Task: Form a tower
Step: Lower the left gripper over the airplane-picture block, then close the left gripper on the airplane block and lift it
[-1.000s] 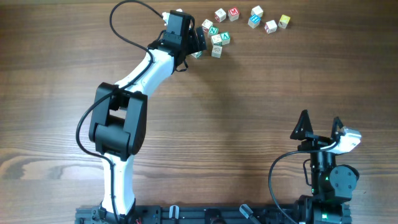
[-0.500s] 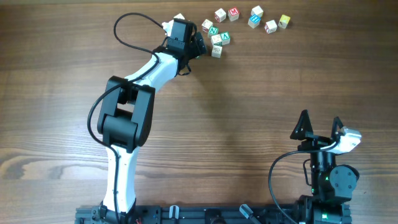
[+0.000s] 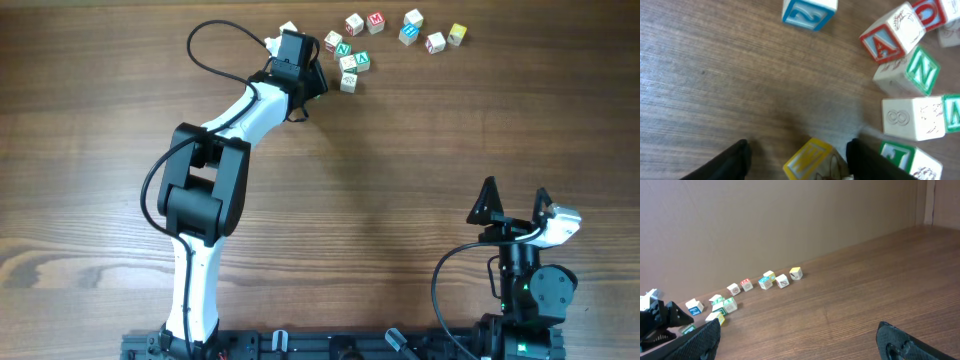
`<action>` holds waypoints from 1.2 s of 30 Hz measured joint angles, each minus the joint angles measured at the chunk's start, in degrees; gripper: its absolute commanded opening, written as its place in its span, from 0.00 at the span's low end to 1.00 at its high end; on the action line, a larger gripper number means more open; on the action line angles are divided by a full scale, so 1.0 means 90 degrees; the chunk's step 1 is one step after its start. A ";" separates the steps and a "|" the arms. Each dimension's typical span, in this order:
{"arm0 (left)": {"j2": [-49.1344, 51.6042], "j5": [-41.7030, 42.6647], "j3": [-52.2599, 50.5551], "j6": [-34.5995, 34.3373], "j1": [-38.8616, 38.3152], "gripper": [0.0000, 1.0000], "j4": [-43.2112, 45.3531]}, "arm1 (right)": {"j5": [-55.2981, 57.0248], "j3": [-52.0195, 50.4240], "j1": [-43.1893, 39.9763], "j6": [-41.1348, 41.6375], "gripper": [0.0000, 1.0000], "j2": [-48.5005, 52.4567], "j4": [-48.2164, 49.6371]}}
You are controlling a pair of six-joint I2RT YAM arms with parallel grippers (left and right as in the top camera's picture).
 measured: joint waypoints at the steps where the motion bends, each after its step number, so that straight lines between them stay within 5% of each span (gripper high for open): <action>1: 0.0000 0.0005 -0.0002 0.0061 0.0000 0.84 -0.0085 | 0.0000 0.0000 0.0000 0.0000 1.00 0.0000 0.0000; 4: -0.0056 0.0010 -0.0002 0.0209 -0.0017 0.87 -0.0204 | 0.0000 0.0000 0.0000 0.0000 1.00 0.0000 0.0000; 8: -0.0083 0.0005 -0.0007 0.0211 -0.0019 0.79 -0.0325 | 0.0000 0.0000 0.0000 0.0000 1.00 0.0000 0.0000; 23: -0.0296 -0.0165 -0.0002 -0.1003 -0.0248 0.73 -0.1443 | 0.0000 0.0000 0.0000 0.0000 1.00 0.0000 0.0000; 36: -0.0284 -0.0648 -0.0058 0.0010 -0.0272 0.80 -0.1090 | 0.0000 0.0000 0.0000 0.0000 1.00 0.0000 0.0000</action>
